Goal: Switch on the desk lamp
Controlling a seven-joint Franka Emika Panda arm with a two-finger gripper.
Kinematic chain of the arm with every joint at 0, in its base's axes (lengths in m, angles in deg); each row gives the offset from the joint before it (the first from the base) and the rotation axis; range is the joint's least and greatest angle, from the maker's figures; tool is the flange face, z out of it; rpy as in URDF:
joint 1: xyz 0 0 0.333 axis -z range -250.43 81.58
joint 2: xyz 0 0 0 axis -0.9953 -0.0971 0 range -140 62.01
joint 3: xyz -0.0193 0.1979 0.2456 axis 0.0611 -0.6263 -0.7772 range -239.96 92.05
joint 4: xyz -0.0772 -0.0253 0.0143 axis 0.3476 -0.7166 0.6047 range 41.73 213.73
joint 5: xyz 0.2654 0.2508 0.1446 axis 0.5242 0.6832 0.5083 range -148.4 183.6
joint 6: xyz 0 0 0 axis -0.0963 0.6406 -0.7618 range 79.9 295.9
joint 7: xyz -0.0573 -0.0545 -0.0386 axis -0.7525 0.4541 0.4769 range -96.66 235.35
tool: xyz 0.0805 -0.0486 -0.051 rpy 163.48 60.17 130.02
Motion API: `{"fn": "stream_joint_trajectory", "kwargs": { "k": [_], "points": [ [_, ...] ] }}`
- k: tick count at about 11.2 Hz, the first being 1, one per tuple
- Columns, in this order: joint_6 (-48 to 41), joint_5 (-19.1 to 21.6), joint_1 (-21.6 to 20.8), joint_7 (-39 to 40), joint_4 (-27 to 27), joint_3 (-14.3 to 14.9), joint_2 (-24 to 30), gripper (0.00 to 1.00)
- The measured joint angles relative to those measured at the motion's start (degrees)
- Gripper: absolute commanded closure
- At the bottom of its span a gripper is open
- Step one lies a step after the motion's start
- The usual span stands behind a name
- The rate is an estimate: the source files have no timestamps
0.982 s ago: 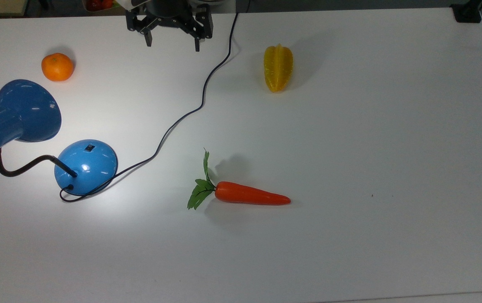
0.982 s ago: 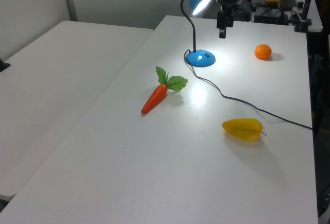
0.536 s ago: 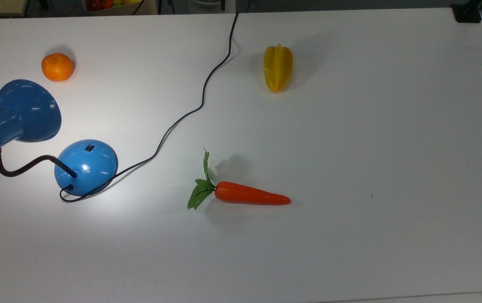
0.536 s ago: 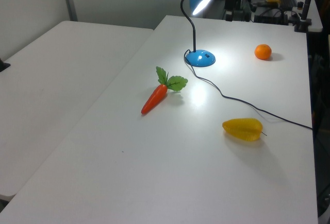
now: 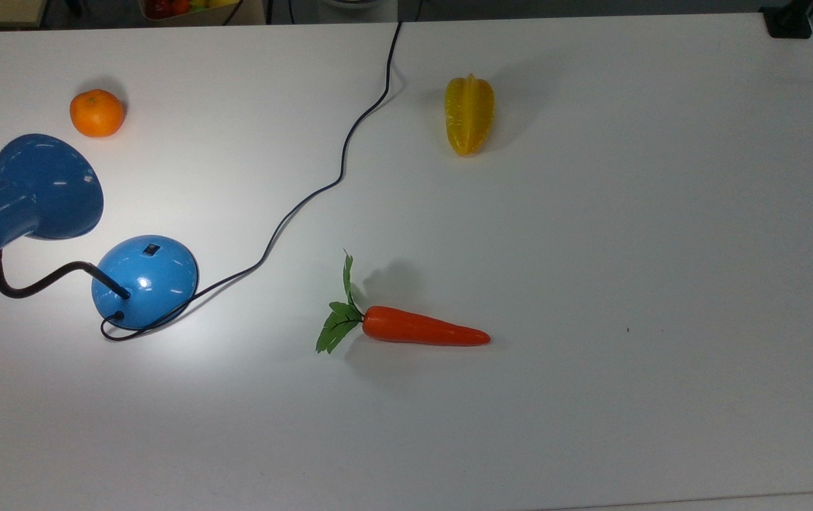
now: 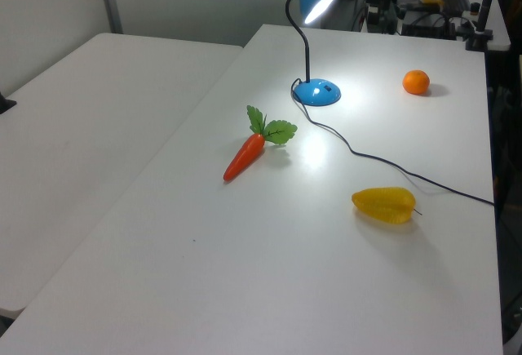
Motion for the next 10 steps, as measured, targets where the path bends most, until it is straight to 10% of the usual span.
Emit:
{"fn": "stream_joint_trajectory", "kwargs": {
  "k": [10],
  "points": [
    [6.1,1.2,0.4,9.7,-1.1,1.2,-3.5,0.00]
  ]
}}
